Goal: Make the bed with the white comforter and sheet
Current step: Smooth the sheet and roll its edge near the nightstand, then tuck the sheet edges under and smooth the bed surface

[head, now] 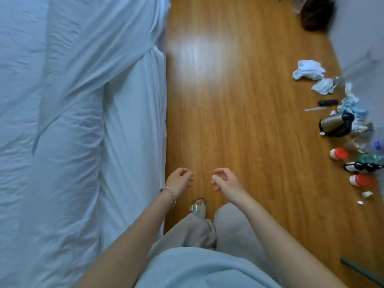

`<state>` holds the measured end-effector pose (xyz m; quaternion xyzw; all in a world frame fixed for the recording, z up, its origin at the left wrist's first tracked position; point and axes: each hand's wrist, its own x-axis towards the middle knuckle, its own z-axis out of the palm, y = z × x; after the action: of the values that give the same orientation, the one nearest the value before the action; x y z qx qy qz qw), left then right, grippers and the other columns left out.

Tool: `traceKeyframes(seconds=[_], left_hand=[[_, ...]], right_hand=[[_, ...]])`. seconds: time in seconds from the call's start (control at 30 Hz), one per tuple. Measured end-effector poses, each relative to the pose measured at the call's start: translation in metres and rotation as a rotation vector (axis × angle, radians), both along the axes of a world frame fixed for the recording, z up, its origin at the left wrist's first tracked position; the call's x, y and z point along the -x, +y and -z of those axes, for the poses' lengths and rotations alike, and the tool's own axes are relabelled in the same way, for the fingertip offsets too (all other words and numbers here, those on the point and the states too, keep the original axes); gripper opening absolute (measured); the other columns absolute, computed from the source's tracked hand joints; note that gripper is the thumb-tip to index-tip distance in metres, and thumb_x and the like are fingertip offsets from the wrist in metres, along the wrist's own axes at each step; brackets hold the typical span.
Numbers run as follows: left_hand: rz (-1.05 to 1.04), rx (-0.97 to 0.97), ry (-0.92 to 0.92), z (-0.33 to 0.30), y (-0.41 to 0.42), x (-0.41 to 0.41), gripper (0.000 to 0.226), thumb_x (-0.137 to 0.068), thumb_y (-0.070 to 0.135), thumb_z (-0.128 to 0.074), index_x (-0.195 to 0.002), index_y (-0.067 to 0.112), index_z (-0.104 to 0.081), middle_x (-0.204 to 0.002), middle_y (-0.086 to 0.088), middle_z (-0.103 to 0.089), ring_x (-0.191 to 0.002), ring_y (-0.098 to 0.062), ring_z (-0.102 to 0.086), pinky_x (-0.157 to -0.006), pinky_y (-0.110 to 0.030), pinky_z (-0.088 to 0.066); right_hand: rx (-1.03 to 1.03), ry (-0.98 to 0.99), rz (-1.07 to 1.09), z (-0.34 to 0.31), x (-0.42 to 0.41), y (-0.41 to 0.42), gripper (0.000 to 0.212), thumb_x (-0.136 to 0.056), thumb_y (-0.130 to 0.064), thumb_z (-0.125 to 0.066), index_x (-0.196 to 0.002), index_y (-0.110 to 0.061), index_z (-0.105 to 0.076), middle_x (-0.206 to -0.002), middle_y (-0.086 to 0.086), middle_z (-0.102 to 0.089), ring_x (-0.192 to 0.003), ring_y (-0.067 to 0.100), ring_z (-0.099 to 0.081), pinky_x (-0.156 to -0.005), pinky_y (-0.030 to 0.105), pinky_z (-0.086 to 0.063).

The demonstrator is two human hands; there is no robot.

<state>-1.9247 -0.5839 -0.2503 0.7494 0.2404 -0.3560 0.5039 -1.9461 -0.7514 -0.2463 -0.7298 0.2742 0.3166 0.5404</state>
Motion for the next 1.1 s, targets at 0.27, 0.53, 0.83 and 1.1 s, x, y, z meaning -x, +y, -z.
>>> traceKeyframes(seconds=[0.27, 0.53, 0.83, 1.1], left_hand=[[-0.199, -0.068, -0.474, -0.056, -0.103, -0.244, 0.017, -0.096, 0.028, -0.056, -0.113, 0.028, -0.052, -0.111, 0.012, -0.055, -0.095, -0.001, -0.053, -0.07, -0.012, -0.043], [-0.416, 0.013, -0.408, -0.093, -0.163, -0.44, 0.019, -0.096, 0.028, -0.055, -0.114, 0.025, -0.055, -0.102, 0.006, -0.062, -0.093, -0.01, -0.063, -0.069, -0.019, -0.046], [-0.417, 0.03, -0.407, -0.079, -0.151, -0.678, 0.023, -0.095, 0.039, -0.052, -0.111, 0.023, -0.057, -0.1, 0.001, -0.067, -0.088, -0.016, -0.066, -0.081, -0.031, -0.052], [-0.216, 0.118, -0.287, -0.091, -0.118, -0.963, 0.02, -0.095, 0.039, -0.049, -0.095, 0.022, -0.058, -0.102, 0.003, -0.068, -0.083, -0.01, -0.064, -0.073, -0.024, -0.045]], right_hand=[[-0.059, -0.278, -0.032, -0.053, -0.258, -0.099, 0.02, -0.097, -0.029, -0.055, -0.117, -0.027, -0.054, -0.097, -0.001, -0.07, -0.078, 0.014, -0.067, -0.076, 0.031, -0.05], [-0.081, -0.379, -0.374, -0.1, -0.518, -0.138, 0.021, -0.095, -0.024, -0.057, -0.116, -0.025, -0.053, -0.09, 0.004, -0.07, -0.069, 0.014, -0.063, -0.066, 0.03, -0.047], [-0.06, -0.344, -0.506, -0.084, -0.75, -0.139, 0.028, -0.095, -0.024, -0.058, -0.122, -0.024, -0.052, -0.096, 0.011, -0.069, -0.072, 0.014, -0.065, -0.071, 0.032, -0.049], [0.191, -0.42, -0.512, -0.115, -1.011, -0.128, 0.021, -0.096, -0.025, -0.055, -0.115, -0.032, -0.054, -0.092, 0.001, -0.068, -0.082, 0.017, -0.066, -0.067, 0.029, -0.049]])
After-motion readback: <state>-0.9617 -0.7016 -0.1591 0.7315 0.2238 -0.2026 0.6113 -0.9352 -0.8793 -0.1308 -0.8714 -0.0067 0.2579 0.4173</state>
